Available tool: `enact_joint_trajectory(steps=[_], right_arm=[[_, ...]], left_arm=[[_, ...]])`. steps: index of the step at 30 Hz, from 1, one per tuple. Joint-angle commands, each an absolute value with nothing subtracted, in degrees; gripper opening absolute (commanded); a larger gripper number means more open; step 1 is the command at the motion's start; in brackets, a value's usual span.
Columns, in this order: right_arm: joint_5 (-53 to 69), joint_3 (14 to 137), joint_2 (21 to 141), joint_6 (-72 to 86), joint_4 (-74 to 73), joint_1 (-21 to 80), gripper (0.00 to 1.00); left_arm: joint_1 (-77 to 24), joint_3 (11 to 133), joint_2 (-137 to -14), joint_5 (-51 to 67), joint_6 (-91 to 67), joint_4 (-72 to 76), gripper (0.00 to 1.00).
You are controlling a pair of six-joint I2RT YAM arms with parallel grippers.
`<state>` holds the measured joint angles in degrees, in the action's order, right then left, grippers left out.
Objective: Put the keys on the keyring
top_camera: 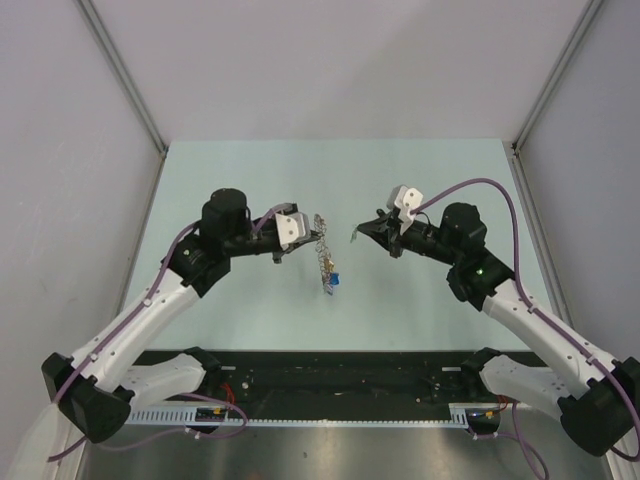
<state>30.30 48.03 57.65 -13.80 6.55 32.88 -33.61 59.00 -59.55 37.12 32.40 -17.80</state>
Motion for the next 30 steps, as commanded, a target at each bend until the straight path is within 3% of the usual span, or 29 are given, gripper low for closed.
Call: enact_joint_trajectory(steps=[1, 9, 20, 30], right_arm=[[36.5, 46.0, 54.6, -14.6, 10.7, 32.8, 0.0], [40.2, 41.7, 54.4, -15.2, 16.8, 32.9, 0.0], [37.4, 41.7, 57.8, -20.9, 17.3, 37.1, 0.0], [36.1, 42.8, 59.7, -27.0, 13.2, 40.8, 0.0]], left_arm=[[-33.3, 58.6, -59.6, 44.5, 36.1, -14.5, 0.0], [-33.7, 57.1, -62.2, 45.3, 34.8, -14.9, 0.0], [-37.1, 56.2, -62.9, 35.1, 38.5, -19.3, 0.0], [-38.8, 55.5, -62.6, 34.2, 38.3, -19.0, 0.0]])
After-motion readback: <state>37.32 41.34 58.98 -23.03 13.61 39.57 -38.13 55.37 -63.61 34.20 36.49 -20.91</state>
